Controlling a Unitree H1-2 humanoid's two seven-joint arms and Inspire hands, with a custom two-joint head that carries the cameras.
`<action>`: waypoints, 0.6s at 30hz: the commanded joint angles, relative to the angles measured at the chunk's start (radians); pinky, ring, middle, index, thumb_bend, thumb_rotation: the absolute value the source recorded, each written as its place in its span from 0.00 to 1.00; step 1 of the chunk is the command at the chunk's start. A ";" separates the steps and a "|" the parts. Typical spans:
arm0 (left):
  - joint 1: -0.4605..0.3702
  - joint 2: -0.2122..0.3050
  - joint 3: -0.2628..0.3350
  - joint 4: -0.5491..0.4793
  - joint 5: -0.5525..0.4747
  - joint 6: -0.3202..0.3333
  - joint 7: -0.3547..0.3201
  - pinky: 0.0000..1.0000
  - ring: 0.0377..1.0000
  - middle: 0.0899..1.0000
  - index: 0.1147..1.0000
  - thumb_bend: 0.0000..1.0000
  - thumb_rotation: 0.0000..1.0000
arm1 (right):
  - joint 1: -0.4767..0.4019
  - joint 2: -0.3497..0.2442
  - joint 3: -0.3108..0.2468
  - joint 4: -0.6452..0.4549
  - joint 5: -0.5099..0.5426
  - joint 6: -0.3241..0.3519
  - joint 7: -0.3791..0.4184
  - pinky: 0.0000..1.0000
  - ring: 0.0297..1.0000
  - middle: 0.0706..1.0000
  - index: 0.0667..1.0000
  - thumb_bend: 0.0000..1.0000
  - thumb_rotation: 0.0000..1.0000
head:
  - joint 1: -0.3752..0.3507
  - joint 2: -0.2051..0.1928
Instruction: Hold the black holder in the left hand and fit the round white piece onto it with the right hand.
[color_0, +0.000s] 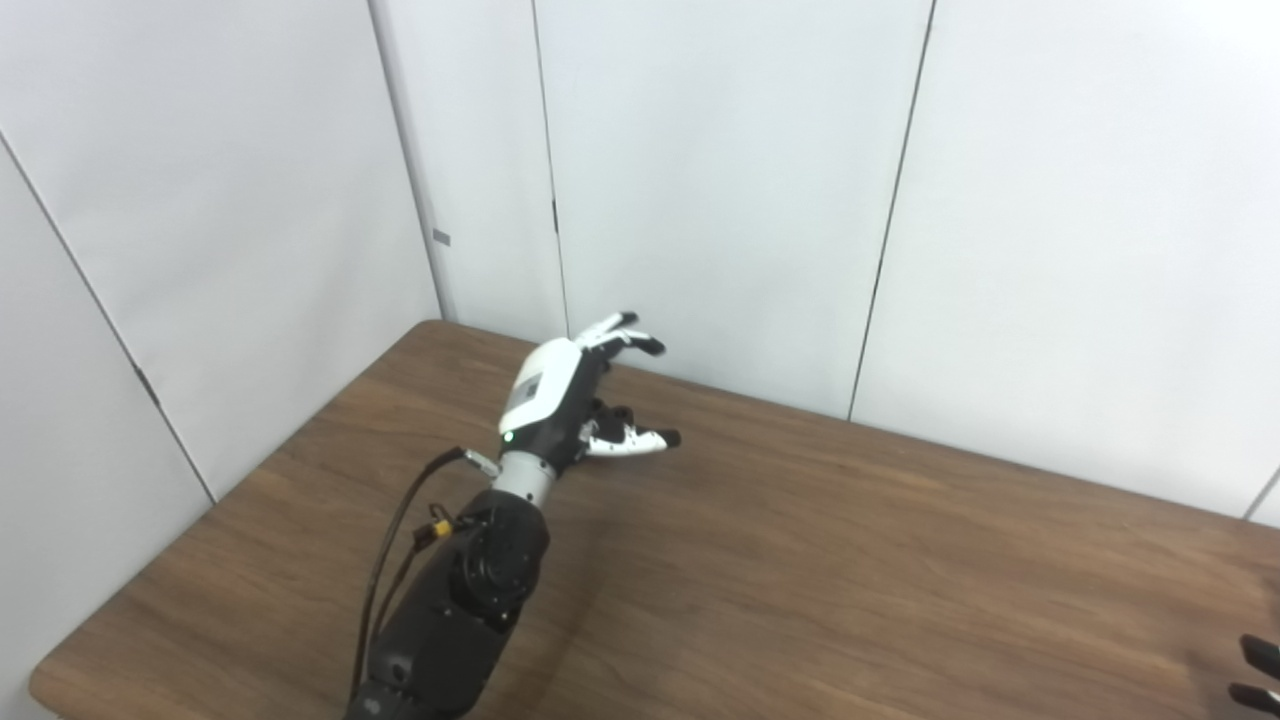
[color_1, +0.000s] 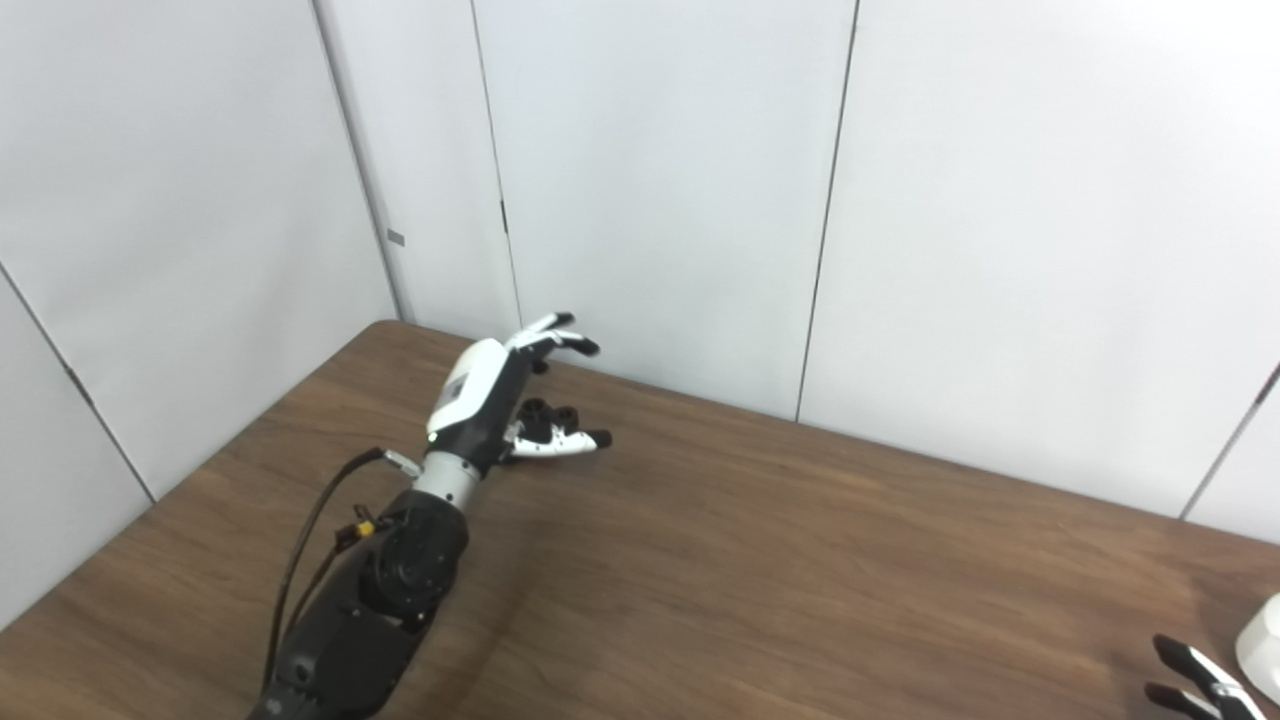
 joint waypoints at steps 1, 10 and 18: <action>-0.052 0.037 0.011 -0.034 0.017 0.001 0.027 0.76 0.97 0.95 0.72 0.84 0.13 | -0.021 -0.021 -0.009 -0.013 0.006 -0.034 -0.004 0.62 0.74 0.83 0.81 0.66 0.02 | 0.000 0.000; -0.060 0.054 0.018 0.001 0.072 0.123 0.054 0.86 1.00 1.00 0.82 0.94 0.23 | -0.020 -0.022 -0.009 -0.020 0.013 -0.034 0.001 0.62 0.75 0.84 0.81 0.65 0.01 | 0.003 0.003; -0.064 0.064 0.009 0.043 0.098 0.196 0.081 1.00 1.00 1.00 0.80 0.97 0.28 | -0.015 -0.021 -0.016 -0.032 0.018 -0.023 0.005 0.62 0.75 0.84 0.81 0.64 0.01 | 0.001 0.011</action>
